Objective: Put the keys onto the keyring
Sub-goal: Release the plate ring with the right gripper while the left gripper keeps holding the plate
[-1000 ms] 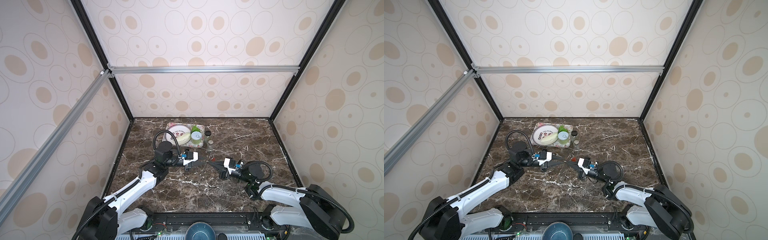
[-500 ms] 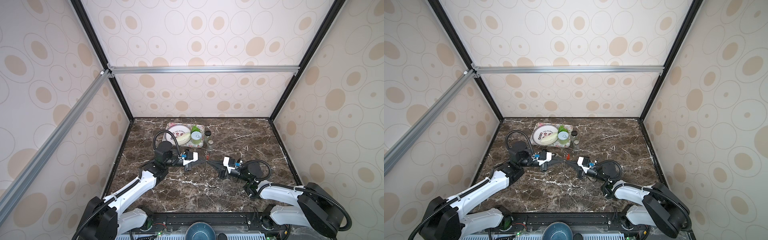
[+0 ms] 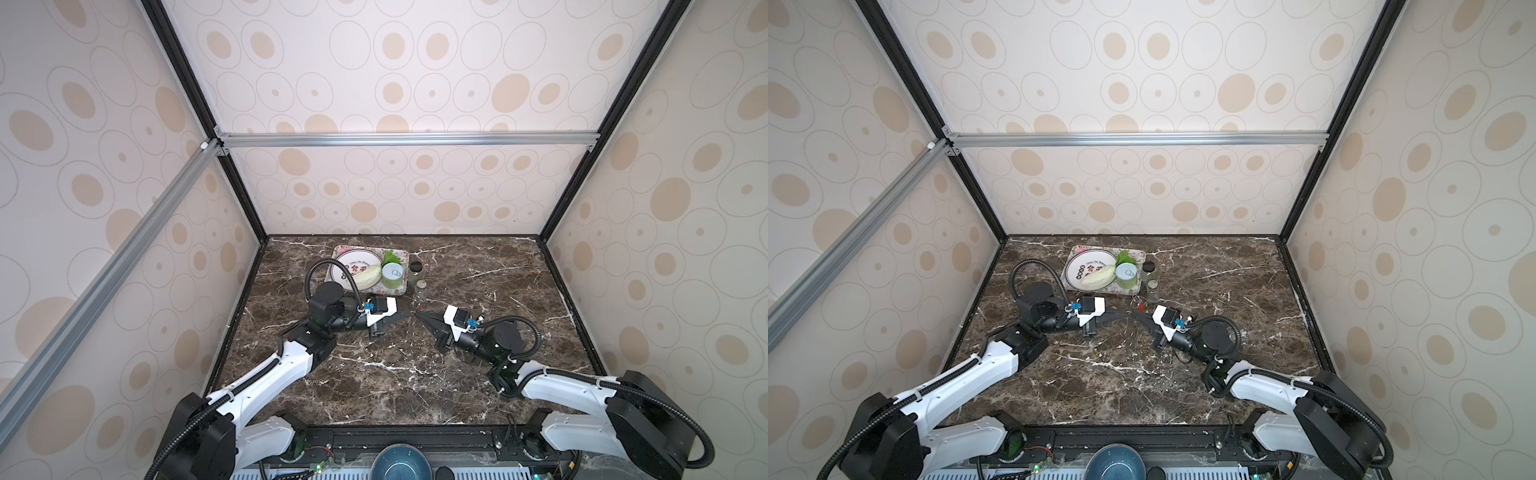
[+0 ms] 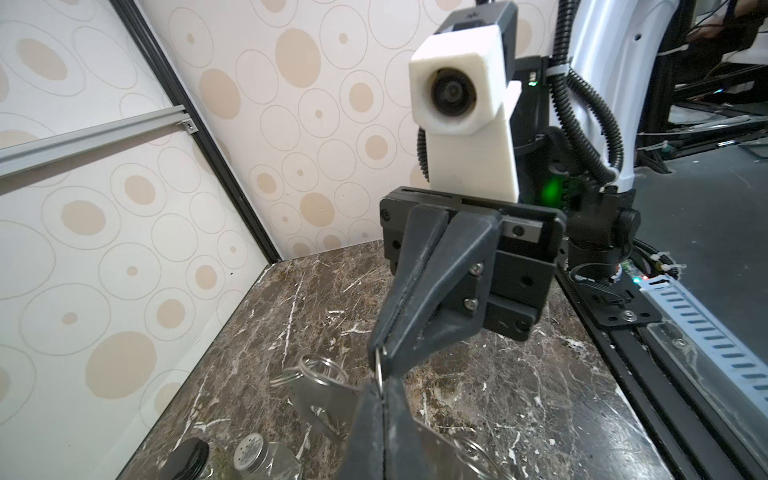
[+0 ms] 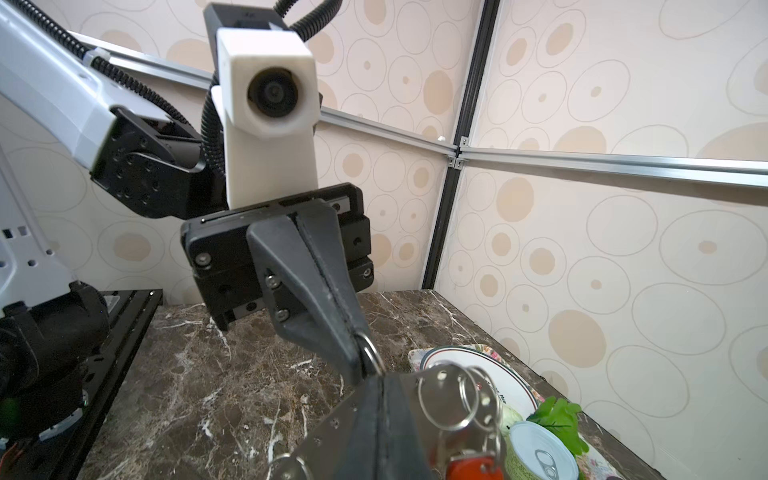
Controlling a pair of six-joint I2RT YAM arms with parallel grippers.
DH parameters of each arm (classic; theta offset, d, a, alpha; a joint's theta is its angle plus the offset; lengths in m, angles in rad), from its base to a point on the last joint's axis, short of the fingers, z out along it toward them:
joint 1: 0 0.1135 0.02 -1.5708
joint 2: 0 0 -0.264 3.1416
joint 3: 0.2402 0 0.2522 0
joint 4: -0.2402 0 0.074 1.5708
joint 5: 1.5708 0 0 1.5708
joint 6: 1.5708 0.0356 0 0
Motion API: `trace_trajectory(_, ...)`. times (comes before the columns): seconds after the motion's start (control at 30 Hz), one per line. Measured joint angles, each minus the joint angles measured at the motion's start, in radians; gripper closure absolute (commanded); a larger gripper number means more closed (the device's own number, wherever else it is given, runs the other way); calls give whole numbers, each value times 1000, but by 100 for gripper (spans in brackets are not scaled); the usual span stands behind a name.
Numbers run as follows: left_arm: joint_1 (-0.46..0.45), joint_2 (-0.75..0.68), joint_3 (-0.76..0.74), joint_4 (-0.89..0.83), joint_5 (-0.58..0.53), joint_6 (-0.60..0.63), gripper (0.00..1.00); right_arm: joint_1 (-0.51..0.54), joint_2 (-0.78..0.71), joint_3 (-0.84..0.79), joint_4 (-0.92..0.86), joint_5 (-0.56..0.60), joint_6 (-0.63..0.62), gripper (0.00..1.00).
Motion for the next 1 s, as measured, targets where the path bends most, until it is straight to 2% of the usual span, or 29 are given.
trace_trajectory(0.33, 5, 0, -30, 72, -27, -53, 100, 26, 11, 31, -35, 53, -42, 100)
trace_trajectory(0.63, 12, 0, -32, 96, -127, -143, 100, 104, 39, 69, -63, 247, -184, 100)
trace_trajectory(1.0, 11, 1, -32, 95, -196, -196, 100, 135, 92, 84, -15, 349, -273, 100)
